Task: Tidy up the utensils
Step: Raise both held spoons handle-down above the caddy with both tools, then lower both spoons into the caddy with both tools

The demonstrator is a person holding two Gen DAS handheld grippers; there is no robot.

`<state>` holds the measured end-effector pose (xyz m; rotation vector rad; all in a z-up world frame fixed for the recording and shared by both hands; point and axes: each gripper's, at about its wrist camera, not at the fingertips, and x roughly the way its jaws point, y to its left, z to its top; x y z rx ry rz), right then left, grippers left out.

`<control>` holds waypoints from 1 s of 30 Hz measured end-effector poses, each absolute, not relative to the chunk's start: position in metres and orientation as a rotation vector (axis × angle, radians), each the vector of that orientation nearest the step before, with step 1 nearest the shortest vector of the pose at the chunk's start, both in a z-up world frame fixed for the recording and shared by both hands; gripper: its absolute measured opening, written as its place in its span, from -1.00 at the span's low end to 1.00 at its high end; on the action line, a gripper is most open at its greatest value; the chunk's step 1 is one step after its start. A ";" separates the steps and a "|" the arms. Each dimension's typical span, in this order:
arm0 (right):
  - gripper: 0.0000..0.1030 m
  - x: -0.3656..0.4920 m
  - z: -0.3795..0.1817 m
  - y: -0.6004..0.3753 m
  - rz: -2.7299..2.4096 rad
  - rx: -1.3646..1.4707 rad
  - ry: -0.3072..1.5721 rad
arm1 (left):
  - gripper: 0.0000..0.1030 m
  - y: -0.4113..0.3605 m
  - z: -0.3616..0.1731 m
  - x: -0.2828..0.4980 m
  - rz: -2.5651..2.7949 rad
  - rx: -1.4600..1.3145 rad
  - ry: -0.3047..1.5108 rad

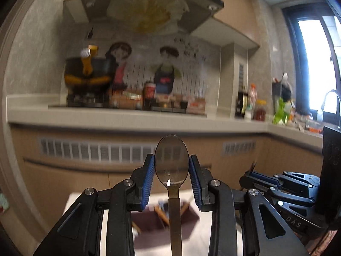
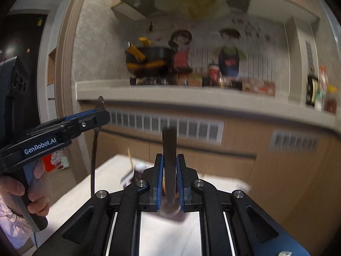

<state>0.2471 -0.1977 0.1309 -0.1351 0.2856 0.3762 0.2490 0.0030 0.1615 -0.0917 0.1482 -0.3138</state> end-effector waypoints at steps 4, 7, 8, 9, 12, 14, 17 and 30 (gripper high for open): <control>-0.79 0.281 0.162 -0.182 0.352 -0.174 0.233 | -0.35 0.017 0.174 0.293 -0.264 -0.112 0.057; -0.79 0.306 0.168 -0.178 0.332 -0.178 0.243 | -0.35 0.027 0.166 0.327 -0.238 -0.149 0.073; -0.79 0.313 0.167 -0.177 0.334 -0.174 0.256 | -0.35 0.029 0.160 0.337 -0.229 -0.159 0.089; -0.79 0.320 0.164 -0.177 0.336 -0.168 0.273 | -0.35 0.030 0.158 0.344 -0.225 -0.165 0.105; -0.80 0.337 0.149 -0.180 0.353 -0.177 0.339 | -0.35 0.032 0.138 0.363 -0.216 -0.170 0.162; -0.79 0.340 0.133 -0.185 0.364 -0.197 0.383 | -0.35 0.032 0.128 0.364 -0.216 -0.169 0.190; -0.75 0.345 0.099 -0.193 0.414 -0.218 0.499 | -0.34 0.034 0.116 0.356 -0.223 -0.159 0.209; 0.23 0.343 -0.031 -0.241 0.229 0.004 0.887 | -0.34 0.044 0.109 0.339 -0.252 -0.210 0.223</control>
